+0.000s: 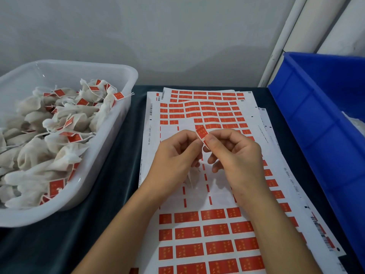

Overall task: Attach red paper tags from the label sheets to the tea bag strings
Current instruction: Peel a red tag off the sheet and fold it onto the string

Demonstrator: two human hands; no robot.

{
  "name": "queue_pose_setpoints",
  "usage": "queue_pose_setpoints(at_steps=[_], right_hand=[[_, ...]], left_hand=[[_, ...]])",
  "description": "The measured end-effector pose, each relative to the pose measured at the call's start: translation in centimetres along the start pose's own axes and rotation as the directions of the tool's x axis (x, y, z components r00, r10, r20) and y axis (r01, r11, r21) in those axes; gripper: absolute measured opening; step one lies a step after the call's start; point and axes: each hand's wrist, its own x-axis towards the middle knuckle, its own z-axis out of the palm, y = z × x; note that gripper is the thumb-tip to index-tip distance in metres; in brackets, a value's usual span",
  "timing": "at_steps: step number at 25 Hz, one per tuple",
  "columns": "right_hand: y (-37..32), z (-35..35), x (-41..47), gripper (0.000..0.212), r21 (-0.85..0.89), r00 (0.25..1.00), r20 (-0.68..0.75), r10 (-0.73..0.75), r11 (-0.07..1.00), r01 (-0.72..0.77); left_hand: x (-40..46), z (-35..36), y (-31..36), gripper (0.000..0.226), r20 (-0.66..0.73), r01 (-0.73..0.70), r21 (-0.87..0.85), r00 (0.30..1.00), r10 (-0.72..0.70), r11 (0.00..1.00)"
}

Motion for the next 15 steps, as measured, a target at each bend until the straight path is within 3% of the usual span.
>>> queue_pose_setpoints(at_steps=[7,15], right_hand=[[0.02,-0.39,0.02,0.006,-0.111,0.998,-0.009,-0.062,0.992,0.061],[0.04,-0.39,-0.07,0.01,-0.262,0.985,0.011,-0.171,0.95,0.168]], left_hand=[[0.02,-0.24,0.0,0.034,0.02,0.011,0.03,1.0,-0.012,0.999],[-0.02,0.18,0.11,0.03,-0.052,0.003,0.03,0.999,-0.002,1.0]])
